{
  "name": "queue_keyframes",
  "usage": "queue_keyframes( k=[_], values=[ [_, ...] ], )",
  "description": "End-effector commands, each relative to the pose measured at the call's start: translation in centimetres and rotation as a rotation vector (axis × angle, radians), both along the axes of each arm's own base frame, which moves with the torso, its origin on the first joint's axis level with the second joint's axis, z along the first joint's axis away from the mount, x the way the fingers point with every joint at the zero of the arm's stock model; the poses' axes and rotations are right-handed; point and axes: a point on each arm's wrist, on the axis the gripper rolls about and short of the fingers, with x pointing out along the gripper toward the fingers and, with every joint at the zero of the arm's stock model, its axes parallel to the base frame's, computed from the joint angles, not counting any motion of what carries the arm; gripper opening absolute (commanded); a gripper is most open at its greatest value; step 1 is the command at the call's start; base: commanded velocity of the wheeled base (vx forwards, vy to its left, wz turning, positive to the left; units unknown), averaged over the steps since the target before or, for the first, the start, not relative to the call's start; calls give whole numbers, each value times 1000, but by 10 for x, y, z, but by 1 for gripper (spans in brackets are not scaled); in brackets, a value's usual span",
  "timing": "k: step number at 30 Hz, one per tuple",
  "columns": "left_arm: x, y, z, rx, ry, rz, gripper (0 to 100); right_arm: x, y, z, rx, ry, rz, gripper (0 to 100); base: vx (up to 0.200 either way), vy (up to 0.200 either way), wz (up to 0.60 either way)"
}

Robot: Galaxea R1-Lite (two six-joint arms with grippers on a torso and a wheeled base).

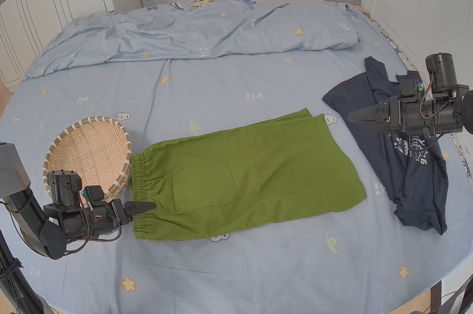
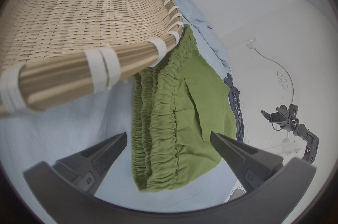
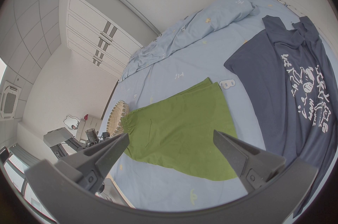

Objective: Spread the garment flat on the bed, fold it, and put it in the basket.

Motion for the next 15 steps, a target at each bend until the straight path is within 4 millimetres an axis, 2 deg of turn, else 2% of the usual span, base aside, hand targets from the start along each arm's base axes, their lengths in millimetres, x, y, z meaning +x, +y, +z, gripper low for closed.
queue_keyframes(
  k=[1, 11, 15],
  values=[
    [4, -1, -8, 0, 13, -3, 100, 0, 1, -2, 1, 6, 1, 100, 0, 0, 0],
    [12, -1, -22, -2, -3, -7, 100, 0, 1, -2, 1, 6, 1, 100, 0, 0, 0],
    [12, -1, -21, -3, -14, -8, 100, 0, 1, -2, 0, 5, 2, 100, 0, 0, 0]
  ],
)
